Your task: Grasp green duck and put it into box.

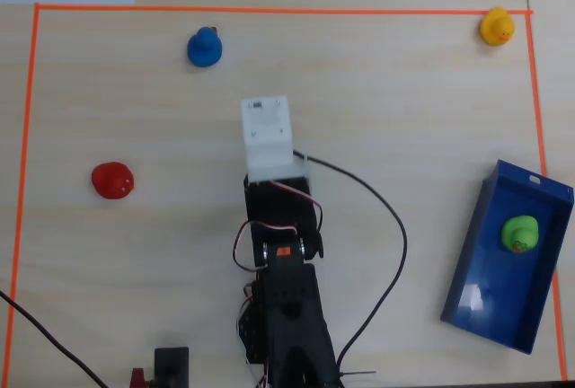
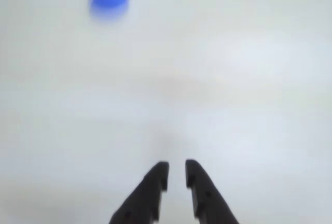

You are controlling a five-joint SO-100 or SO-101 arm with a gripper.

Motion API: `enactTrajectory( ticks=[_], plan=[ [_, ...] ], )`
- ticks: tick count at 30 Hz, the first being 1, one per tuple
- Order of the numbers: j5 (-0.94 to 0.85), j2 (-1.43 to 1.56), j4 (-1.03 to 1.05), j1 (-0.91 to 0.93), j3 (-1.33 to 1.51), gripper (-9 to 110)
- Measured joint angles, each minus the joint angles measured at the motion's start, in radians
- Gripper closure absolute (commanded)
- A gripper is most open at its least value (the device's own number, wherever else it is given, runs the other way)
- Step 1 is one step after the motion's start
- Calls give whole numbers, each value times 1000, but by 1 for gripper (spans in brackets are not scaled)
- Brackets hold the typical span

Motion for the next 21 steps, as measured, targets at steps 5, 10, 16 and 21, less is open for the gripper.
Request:
enactTrajectory(
  ticks=[5, 10, 16, 21],
  plan=[
    [-3, 262, 278, -9, 264, 101],
    [-69, 387, 374, -12, 319, 101],
    [-84, 430, 425, -11, 348, 101],
    [-84, 431, 423, -11, 373, 101]
  ],
)
